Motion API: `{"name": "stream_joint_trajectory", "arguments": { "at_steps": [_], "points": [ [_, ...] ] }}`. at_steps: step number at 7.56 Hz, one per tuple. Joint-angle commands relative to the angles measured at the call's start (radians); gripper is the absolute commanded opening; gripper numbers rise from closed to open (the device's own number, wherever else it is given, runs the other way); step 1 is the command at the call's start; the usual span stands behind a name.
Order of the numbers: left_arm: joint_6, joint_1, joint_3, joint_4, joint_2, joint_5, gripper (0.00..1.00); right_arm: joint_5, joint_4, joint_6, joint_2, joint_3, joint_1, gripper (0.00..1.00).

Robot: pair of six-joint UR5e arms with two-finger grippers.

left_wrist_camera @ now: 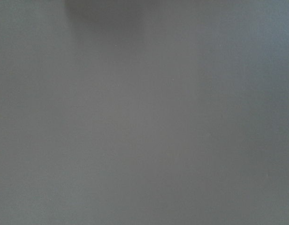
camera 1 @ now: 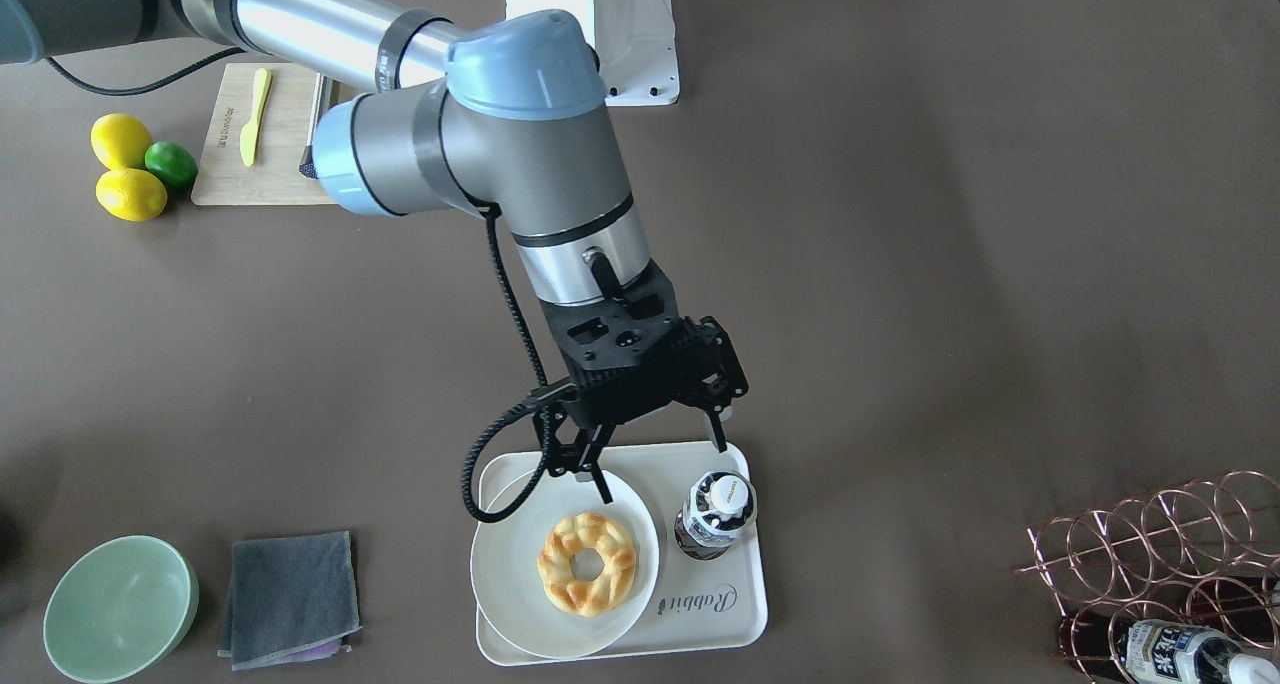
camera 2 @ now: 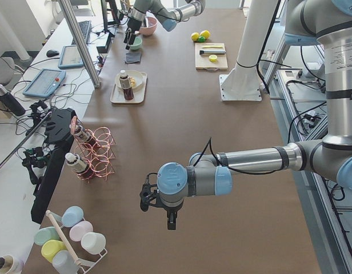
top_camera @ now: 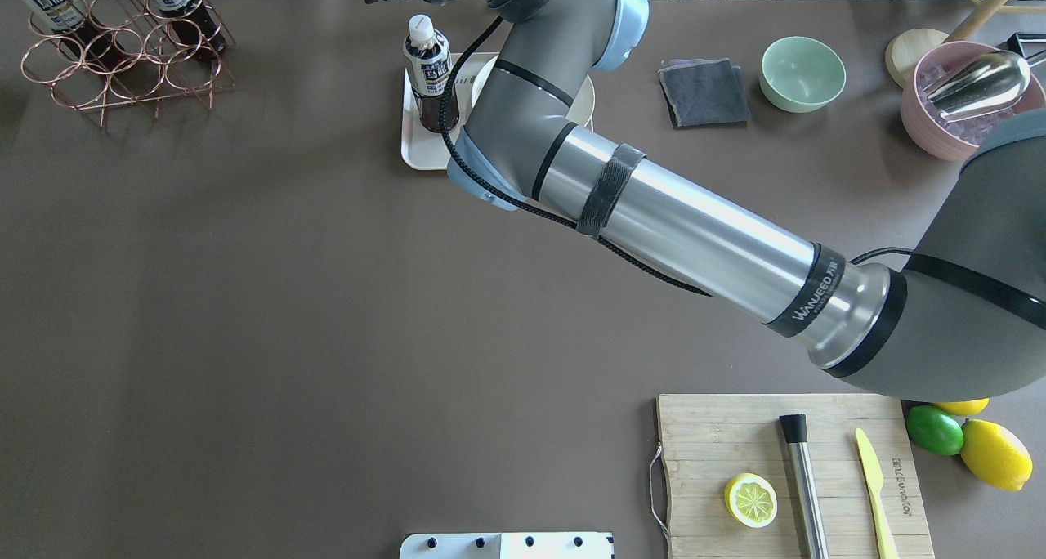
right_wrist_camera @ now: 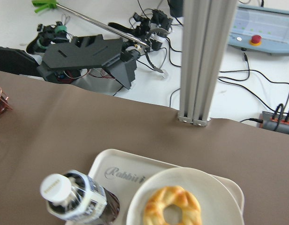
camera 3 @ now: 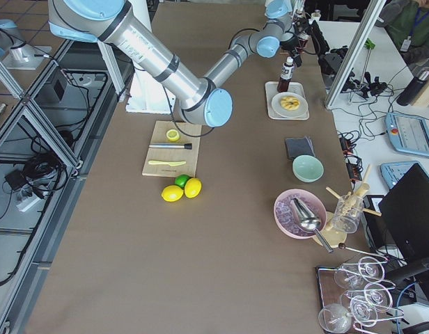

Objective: Place tea on tray
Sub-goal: 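Lower the bottle onto the tray beside the plate and open the right gripper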

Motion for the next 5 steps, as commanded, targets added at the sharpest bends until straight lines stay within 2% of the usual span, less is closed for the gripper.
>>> {"name": "stream_joint_trajectory", "arguments": {
  "at_steps": [1,3,5],
  "points": [
    [-0.007,-0.005,-0.009,0.001,0.011,0.000,0.99,0.304,-0.107,-0.074,-0.320,0.224,0.194,1.00],
    [-0.013,-0.002,-0.098,0.005,0.009,0.000,0.99,0.436,-0.109,-0.146,-0.635,0.402,0.285,1.00],
    [-0.013,0.048,-0.105,0.010,-0.017,0.005,0.99,0.449,-0.107,-0.406,-0.940,0.476,0.380,1.00]
  ]
}}
